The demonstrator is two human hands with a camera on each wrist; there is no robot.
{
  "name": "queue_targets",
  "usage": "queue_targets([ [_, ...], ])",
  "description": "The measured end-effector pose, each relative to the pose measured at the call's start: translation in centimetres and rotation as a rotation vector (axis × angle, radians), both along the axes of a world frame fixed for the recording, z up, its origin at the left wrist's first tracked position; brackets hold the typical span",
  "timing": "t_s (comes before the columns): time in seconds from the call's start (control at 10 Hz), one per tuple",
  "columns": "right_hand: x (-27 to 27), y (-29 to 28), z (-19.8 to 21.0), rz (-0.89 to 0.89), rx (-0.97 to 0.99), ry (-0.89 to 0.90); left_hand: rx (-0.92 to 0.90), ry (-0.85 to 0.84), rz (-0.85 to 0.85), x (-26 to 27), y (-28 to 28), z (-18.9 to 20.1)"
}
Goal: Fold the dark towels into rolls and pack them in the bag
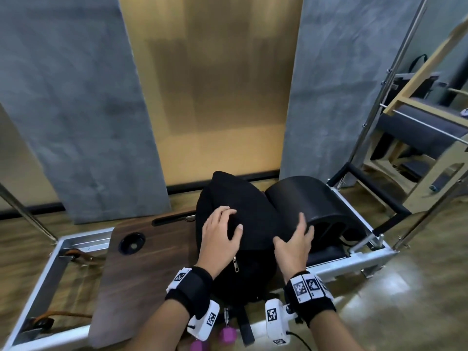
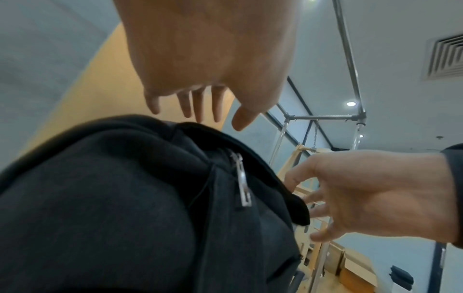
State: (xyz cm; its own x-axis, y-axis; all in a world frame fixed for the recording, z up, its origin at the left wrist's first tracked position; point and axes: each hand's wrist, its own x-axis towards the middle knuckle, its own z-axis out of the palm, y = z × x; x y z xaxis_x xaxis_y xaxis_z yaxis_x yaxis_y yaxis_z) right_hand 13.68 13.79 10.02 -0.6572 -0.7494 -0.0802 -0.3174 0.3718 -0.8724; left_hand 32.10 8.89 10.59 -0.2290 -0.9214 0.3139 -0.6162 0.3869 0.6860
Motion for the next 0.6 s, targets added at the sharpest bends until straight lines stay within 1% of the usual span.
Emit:
queue_targets([
  [0.1, 1.3, -0.4, -0.5, 0.273, 0.004, 0.356, 0.275, -0.090, -0.036, 0.5, -0.4, -1.4],
  [0.2, 2.3, -0.4, -1.1, 0.484, -0.023, 0.281, 0.336, -0.100, -0.082, 0.8, -0.4, -2.2],
  [0.3, 2.7, -0.2, -2.3, 0.570, 0.044, 0.222, 0.383, -0.155, -0.109, 1.7, -0.7, -2.6],
  [0.4, 2.9, 0.1, -2.6, 0.561, 0.080, 0.251, 0.424, -0.166, -0.133, 1.8, -0.7, -2.8],
  [0.5, 2.2, 0.1, -2.0, 0.569, 0.096, 0.215, 0.454, -0.108, -0.139, 2.4, -0.4, -2.0],
  [0.6, 1.2, 0.0, -0.4, 0.492, 0.013, 0.187, 0.349, 0.012, -0.089, 3.3, -0.2, -0.1],
])
